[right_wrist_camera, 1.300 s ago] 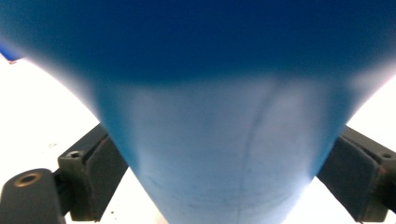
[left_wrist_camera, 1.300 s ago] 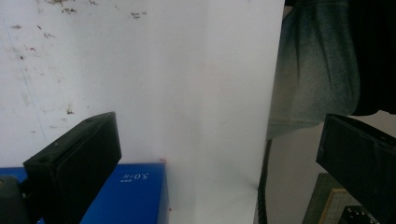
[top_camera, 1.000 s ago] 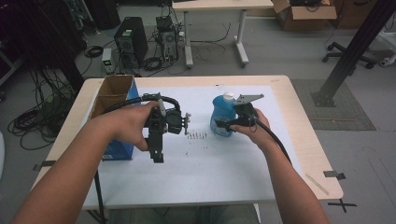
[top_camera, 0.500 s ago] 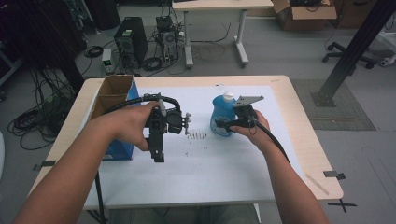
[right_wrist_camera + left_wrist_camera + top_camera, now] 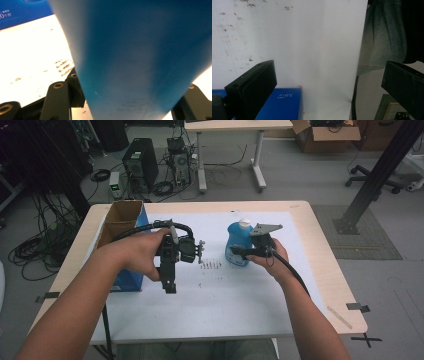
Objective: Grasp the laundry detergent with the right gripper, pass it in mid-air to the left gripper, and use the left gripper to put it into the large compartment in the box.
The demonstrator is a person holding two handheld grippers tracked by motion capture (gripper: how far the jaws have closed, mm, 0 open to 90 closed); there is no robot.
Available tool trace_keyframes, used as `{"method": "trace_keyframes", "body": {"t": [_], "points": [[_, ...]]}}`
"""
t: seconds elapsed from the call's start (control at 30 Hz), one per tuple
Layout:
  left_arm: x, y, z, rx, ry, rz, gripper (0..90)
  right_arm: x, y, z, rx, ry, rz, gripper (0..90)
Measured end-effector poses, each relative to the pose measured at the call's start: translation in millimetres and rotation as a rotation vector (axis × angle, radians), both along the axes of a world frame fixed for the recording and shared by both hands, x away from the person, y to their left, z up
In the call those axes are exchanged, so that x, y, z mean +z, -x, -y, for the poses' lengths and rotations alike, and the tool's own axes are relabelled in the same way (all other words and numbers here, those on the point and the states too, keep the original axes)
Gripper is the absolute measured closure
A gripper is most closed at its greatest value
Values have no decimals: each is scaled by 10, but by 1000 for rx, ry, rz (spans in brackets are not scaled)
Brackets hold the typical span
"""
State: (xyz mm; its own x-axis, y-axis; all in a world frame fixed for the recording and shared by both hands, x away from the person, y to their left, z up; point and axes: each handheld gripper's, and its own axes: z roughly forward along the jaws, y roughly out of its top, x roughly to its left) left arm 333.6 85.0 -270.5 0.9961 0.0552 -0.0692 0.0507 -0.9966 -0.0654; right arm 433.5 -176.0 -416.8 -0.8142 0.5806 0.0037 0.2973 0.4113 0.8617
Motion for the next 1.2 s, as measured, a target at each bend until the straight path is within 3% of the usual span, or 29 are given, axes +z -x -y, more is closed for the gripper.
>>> {"method": "trace_keyframes", "body": {"t": [0.37, 0.5, 0.87, 1.2], "points": [[24, 7, 4, -2, 4, 4, 2, 31, 29, 26, 30, -1, 1, 452], [38, -2, -3, 2, 10, 7, 2, 183, 110, 69, 73, -15, 15, 456], [99, -25, 14, 0, 11, 15, 2, 520, 267, 139, 150, 13, 37, 459], [163, -49, 46, 2, 16, 28, 2, 758, 422, 204, 240, 82, 42, 458]]}}
